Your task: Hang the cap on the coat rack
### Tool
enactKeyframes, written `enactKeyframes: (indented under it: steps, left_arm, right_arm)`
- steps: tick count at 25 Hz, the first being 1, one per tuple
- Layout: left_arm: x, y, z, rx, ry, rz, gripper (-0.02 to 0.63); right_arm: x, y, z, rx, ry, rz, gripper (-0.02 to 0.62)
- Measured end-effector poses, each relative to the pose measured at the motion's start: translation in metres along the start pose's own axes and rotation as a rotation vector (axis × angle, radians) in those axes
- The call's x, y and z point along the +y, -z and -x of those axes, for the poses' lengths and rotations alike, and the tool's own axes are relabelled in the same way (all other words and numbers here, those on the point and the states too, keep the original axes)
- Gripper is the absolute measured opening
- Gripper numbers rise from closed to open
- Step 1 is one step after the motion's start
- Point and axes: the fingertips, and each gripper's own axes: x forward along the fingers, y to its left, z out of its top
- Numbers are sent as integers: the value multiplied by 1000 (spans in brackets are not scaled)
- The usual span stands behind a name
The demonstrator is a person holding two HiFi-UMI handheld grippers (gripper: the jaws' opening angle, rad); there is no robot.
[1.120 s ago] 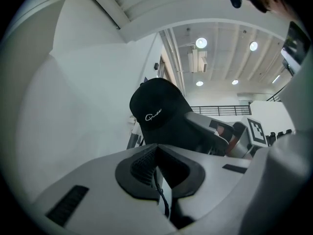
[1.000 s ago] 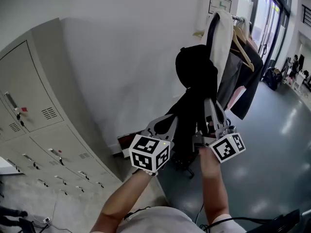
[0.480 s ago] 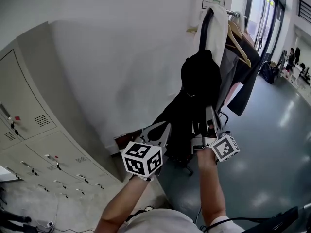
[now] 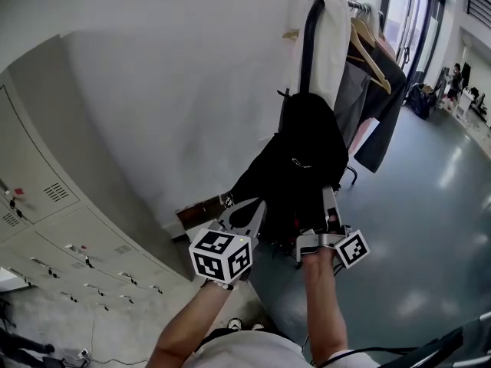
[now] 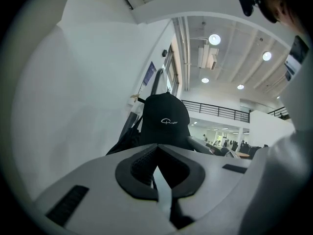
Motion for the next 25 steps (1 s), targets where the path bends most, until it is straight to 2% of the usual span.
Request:
enactKeyframes:
  steps: [3,6,10,14,18,25]
  left_arm:
    - [0,4,1,6,-1,4,3]
    - [-2,4,0,7,0,-3,3]
    - [-5,3,1,4,-1,-8,3]
    - [-4,3,7,-12,-10,8,3]
    - [-7,11,6,0,-11,24,3]
    - [-10,31,1,35,-30,34,3]
  right_arm:
    - [-8,4,2,-4,-2,-43,21]
    - [-12,9,3,1,-7,-30,21]
    - [-10,6,2,6,43,96,53]
    - [-24,16,-2,93,118,194,134]
    - [-42,27,-1,173,205,269,138]
    - [-51,42,19,294,281,394,138]
